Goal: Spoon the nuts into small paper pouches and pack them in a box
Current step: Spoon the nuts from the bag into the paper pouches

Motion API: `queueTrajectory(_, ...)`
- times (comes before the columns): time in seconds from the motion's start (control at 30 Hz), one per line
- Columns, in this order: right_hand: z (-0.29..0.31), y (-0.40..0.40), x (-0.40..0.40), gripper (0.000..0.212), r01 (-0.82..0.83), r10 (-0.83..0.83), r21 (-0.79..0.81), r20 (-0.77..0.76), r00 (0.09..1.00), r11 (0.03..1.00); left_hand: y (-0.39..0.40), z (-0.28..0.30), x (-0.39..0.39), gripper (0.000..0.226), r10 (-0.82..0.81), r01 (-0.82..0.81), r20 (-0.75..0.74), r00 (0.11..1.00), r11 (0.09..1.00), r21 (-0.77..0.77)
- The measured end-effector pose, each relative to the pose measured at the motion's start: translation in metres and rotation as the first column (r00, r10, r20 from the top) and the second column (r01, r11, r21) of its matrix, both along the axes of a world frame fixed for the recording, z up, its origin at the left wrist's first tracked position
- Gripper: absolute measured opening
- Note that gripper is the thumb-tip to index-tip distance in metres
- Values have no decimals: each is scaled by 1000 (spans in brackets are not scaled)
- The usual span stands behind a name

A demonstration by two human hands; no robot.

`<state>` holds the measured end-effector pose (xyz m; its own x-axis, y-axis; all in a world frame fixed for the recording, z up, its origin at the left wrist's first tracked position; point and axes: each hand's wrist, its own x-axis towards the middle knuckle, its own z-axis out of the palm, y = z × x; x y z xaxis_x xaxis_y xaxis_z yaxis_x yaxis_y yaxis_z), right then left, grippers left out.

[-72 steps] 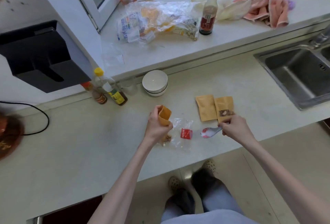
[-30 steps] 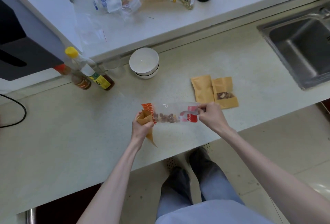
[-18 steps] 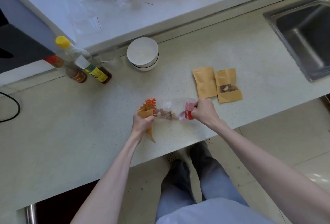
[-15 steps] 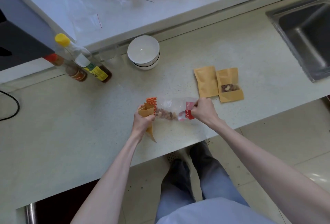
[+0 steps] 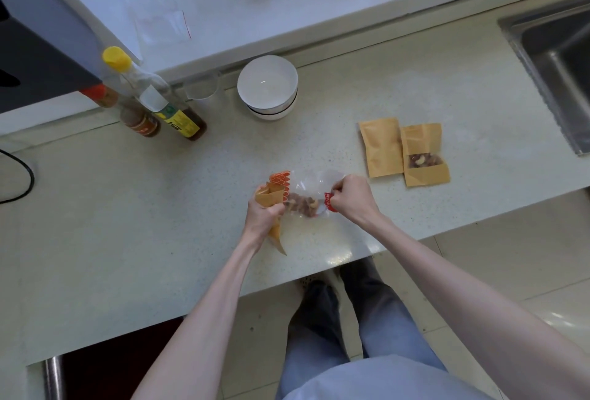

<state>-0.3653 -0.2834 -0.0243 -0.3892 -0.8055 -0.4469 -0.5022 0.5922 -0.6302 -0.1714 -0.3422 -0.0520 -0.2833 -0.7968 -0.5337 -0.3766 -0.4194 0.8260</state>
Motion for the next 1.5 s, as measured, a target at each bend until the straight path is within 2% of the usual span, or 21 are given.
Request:
queueTrajectory(0.07,0,-2,5,20,5,-5,-21,-1,1000,1000,-1,-2,1,19,1,-1,1,1000,1000,11)
queueTrajectory(0.17,-7,-2,9,14,48,-48,-11,29,998,999,-2,-2,2,19,17,-17,-7,1000,999,32)
queueTrajectory(0.37,-25,-1,15,15,164,-160,-7,177,971,987,-2,-1,2,21,23,-22,-18,1000,998,54)
queueTrajectory(0.5,-35,3,17,14,274,-276,47,267,923,961,-1,1,2,24,47,-46,-19,999,997,64)
queueTrajectory(0.7,-54,14,15,25,383,-385,90,399,832,919,-1,0,3,22,71,-70,-20,997,995,66)
queueTrajectory(0.77,-53,18,15,20,413,-409,89,432,804,906,-1,0,4,20,75,-74,-18,997,995,66)
queueTrajectory(1.1,-42,41,-3,21,457,-411,23,477,777,889,-6,-5,5,21,71,-70,-8,997,994,79)
queueTrajectory(1.23,-40,49,-12,19,469,-415,21,503,758,883,-6,-8,5,9,95,-96,6,995,993,74)
queueTrajectory(1.5,-34,64,-25,15,494,-439,21,496,750,869,-8,-6,2,17,110,-111,21,994,992,67)
